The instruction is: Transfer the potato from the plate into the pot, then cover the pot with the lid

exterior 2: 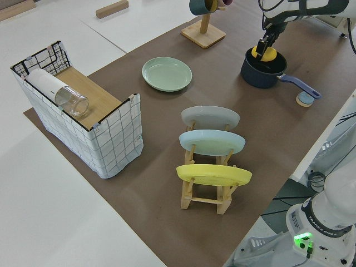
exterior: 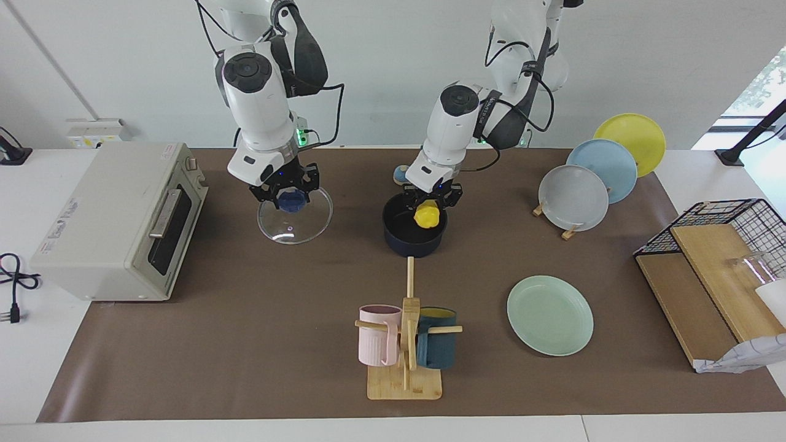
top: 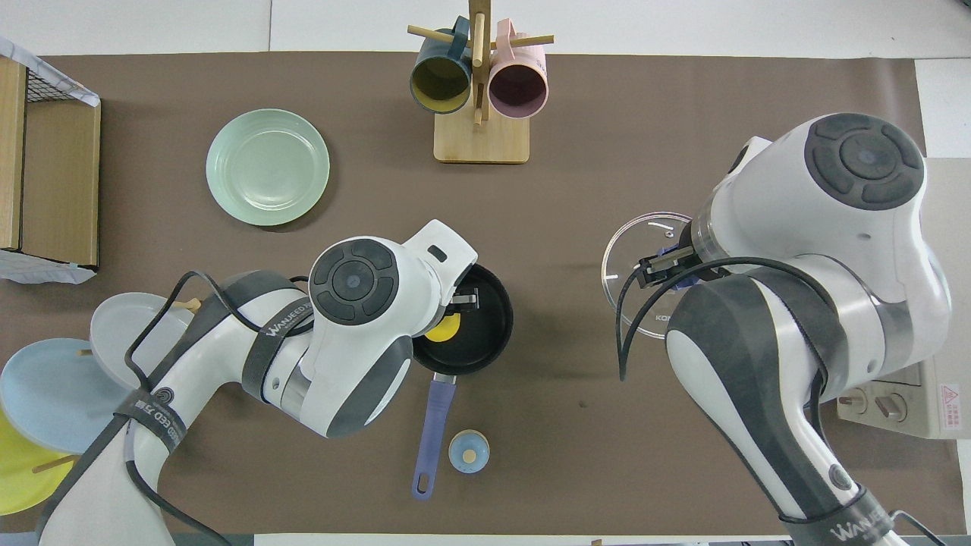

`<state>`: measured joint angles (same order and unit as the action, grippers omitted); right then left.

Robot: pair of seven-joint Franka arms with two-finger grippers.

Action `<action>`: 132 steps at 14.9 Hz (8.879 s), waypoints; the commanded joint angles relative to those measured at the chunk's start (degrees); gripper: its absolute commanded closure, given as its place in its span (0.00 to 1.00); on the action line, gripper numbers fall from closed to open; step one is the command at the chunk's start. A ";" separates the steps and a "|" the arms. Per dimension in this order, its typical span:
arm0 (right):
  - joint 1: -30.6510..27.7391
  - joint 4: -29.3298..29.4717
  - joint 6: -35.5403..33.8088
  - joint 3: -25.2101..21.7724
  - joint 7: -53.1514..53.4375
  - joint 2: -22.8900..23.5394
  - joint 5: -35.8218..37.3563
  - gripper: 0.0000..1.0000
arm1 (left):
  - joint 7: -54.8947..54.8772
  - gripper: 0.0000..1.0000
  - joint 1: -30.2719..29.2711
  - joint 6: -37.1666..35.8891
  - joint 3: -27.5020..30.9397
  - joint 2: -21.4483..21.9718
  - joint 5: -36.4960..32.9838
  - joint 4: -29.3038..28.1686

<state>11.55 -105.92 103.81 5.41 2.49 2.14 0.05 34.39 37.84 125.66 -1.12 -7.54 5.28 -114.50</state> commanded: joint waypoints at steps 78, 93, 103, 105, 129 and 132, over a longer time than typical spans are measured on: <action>26.69 11.97 7.98 -0.13 43.91 18.60 2.59 1.00 | -31.93 0.00 -34.94 -37.06 -1.17 10.26 -4.84 20.90; 25.99 10.82 10.97 -0.13 43.38 18.51 2.59 0.00 | -31.93 0.00 -34.94 -37.68 -0.99 10.44 -4.75 20.90; 15.19 16.62 -0.17 -0.31 31.98 10.53 2.67 0.00 | -31.84 0.00 -35.03 -36.89 -0.90 10.44 -4.75 20.90; 9.57 16.62 -4.30 -0.22 26.36 6.49 2.50 0.00 | -31.93 0.00 -35.03 -36.80 -0.90 10.35 -4.75 20.81; -8.46 15.13 -18.92 -4.53 6.03 -4.17 2.50 0.00 | -31.49 0.00 -35.03 -36.62 -0.90 10.35 -4.66 20.99; -9.52 14.86 -18.56 -4.53 5.85 -4.25 2.50 0.00 | -31.49 0.00 -35.03 -36.62 -0.90 10.35 -4.66 20.99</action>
<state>3.53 -89.44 83.98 0.21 9.20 -0.87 2.86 3.09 3.44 89.16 -1.65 2.08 1.50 -93.28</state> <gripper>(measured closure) 0.000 0.000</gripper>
